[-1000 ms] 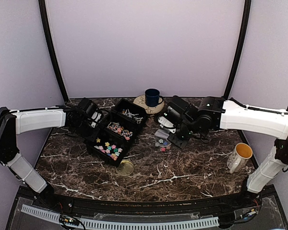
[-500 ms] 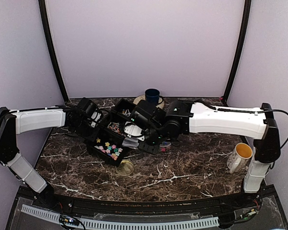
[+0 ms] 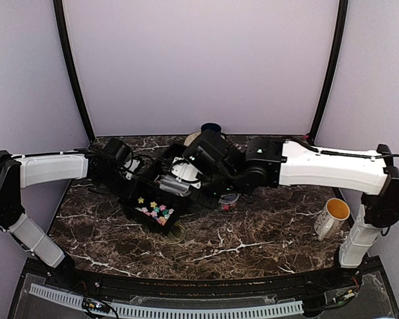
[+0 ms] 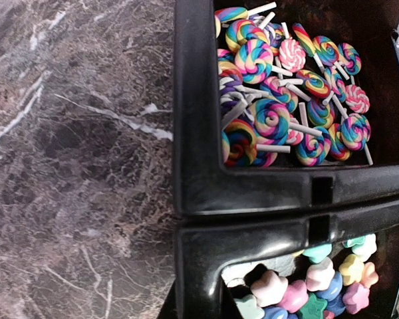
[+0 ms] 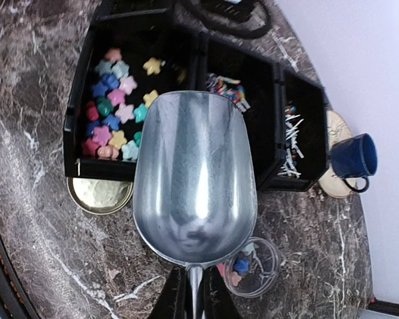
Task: Pack the candies
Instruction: Place the fake candies in the packing box, then scoop the fake candies from the plate.
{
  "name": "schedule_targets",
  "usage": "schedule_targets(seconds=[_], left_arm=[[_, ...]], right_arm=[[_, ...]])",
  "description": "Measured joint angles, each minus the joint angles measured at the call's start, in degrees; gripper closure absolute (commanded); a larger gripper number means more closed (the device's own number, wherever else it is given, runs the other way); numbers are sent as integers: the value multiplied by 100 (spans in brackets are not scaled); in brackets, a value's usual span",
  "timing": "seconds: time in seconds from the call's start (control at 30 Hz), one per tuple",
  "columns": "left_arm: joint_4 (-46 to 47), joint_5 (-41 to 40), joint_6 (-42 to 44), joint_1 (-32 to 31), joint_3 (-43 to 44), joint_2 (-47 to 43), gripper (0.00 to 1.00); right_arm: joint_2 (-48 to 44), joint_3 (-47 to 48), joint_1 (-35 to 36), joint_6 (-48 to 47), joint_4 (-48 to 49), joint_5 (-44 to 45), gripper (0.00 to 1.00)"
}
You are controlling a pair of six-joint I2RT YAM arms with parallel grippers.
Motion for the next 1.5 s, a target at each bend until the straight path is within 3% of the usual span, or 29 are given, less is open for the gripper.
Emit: schedule_targets(seconds=[0.37,0.63,0.9,1.17,1.5], left_arm=[[588,1604,-667,691,-348,-649,100],[1851,3147,-1414,887,-942,-1060,100],[2736,4083,-2177,949,-1318,-1038,100],[2092,3274,-1626,951,-1154,-1036,100],[1060,1888,-876,955,-1038,-1032,100]], right_arm=[[-1954,-1303,0,232,1934,608,100],[-1893,-1460,0,264,2273,719,100],[-1869,-1460,0,278,2286,699,100],[-1766,-1279,0,229,1943,450,100],[-804,-142,4,-9,413,129,100]])
